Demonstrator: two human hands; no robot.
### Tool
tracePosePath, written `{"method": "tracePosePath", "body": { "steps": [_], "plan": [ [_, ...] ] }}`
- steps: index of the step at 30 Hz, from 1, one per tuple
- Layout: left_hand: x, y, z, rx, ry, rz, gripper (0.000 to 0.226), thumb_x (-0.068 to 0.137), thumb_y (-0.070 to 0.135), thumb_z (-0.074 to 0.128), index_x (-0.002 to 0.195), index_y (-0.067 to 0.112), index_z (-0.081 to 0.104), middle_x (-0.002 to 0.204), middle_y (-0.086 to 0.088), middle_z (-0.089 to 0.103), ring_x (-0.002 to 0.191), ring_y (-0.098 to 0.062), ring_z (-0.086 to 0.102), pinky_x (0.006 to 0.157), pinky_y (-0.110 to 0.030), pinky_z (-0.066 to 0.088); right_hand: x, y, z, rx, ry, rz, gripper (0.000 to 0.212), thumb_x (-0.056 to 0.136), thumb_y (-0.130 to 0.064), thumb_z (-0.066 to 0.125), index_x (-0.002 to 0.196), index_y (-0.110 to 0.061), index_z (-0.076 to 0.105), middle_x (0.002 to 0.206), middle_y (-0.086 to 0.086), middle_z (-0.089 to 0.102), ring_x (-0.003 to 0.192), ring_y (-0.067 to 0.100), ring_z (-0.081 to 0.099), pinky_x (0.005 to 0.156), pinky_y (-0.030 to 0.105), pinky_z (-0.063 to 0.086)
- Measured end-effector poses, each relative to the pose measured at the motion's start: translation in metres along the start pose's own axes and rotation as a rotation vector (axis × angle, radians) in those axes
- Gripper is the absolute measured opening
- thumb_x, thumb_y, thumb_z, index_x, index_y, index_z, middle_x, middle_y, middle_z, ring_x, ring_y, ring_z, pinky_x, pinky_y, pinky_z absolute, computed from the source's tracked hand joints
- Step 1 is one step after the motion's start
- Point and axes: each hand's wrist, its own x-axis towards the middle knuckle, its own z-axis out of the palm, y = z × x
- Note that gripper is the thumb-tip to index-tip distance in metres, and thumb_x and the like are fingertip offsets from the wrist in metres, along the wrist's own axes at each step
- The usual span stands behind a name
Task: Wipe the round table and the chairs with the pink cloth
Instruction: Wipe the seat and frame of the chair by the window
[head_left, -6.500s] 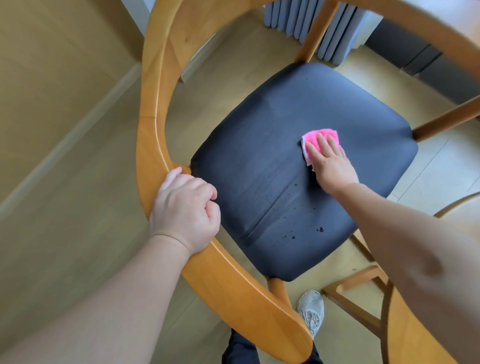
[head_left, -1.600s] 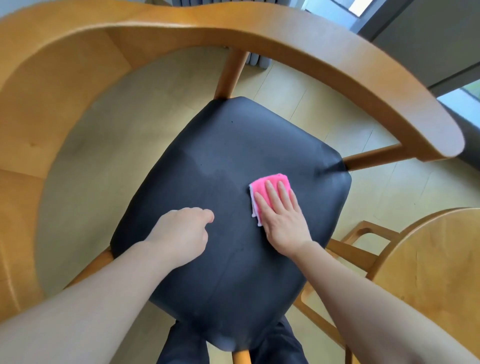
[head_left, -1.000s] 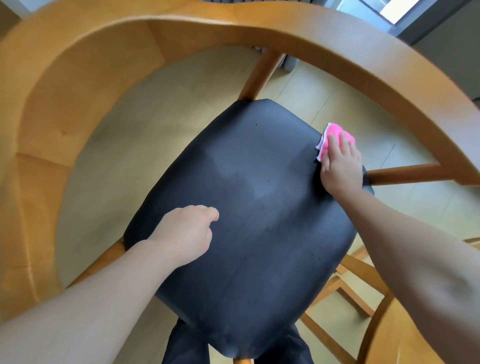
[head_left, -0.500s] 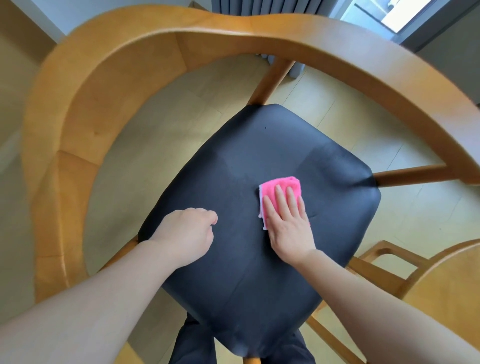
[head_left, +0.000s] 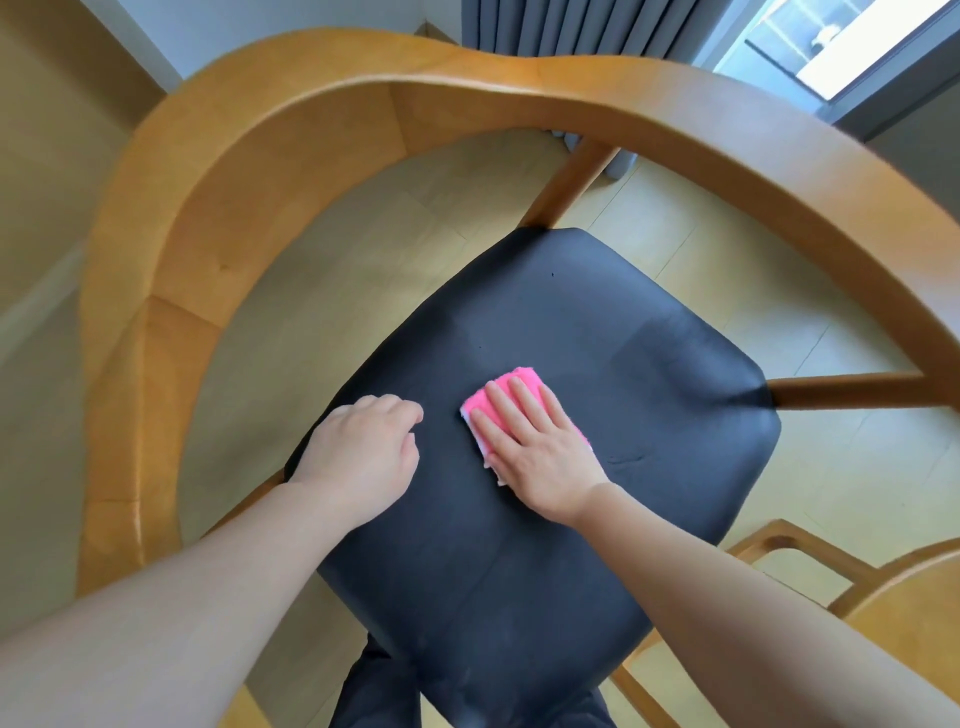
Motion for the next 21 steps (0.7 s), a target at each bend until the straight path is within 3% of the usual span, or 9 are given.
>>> {"method": "tracePosePath", "body": {
  "steps": [6, 8, 12, 18, 21],
  "plan": [
    [0.0, -0.001, -0.003, -0.017, 0.014, -0.053, 0.03, 0.096, 0.023, 0.04, 0.124, 0.024, 0.053, 0.122, 0.01, 0.056, 0.107, -0.016, 0.049, 0.086, -0.025, 0.034, 0.009, 0.037, -0.002, -0.008, 0.026, -0.121, 0.051, 0.096, -0.036, 0.051, 0.143, -0.017, 0.044, 0.148, 0.014, 0.042, 0.136, 0.039, 0.037, 0.113, 0.053, 0.029],
    [-0.001, -0.001, -0.002, -0.028, 0.012, -0.071, 0.031, 0.096, 0.023, 0.039, 0.124, 0.025, 0.052, 0.123, 0.011, 0.055, 0.108, -0.016, 0.049, 0.085, -0.024, 0.033, 0.013, 0.059, -0.006, -0.019, 0.001, -0.093, 0.05, 0.098, -0.037, 0.046, 0.144, -0.019, 0.041, 0.15, 0.012, 0.04, 0.138, 0.038, 0.036, 0.113, 0.051, 0.026],
    [-0.001, -0.003, 0.001, -0.04, 0.011, -0.075, 0.03, 0.096, 0.022, 0.04, 0.123, 0.025, 0.053, 0.121, 0.011, 0.056, 0.106, -0.015, 0.049, 0.082, -0.022, 0.03, 0.027, 0.116, -0.023, 0.048, -0.02, 0.175, 0.051, 0.102, -0.042, 0.021, 0.148, -0.024, 0.03, 0.155, 0.012, 0.03, 0.143, 0.035, 0.023, 0.115, 0.049, 0.019],
    [0.004, -0.007, 0.004, -0.051, 0.017, -0.072, 0.03, 0.095, 0.02, 0.041, 0.121, 0.024, 0.054, 0.119, 0.01, 0.057, 0.106, -0.015, 0.05, 0.081, -0.023, 0.029, 0.052, 0.174, -0.031, 0.194, 0.057, 0.638, 0.051, 0.103, -0.036, 0.016, 0.148, -0.014, 0.028, 0.149, 0.013, 0.035, 0.132, 0.035, 0.034, 0.111, 0.039, 0.025],
    [0.001, -0.01, 0.004, -0.045, 0.024, -0.067, 0.03, 0.095, 0.021, 0.041, 0.121, 0.025, 0.054, 0.118, 0.011, 0.057, 0.105, -0.015, 0.049, 0.08, -0.022, 0.028, 0.055, 0.16, -0.028, 0.177, 0.082, 0.706, 0.049, 0.104, -0.034, 0.02, 0.148, -0.015, 0.029, 0.147, 0.015, 0.037, 0.131, 0.038, 0.034, 0.112, 0.045, 0.027]
  ]
}}
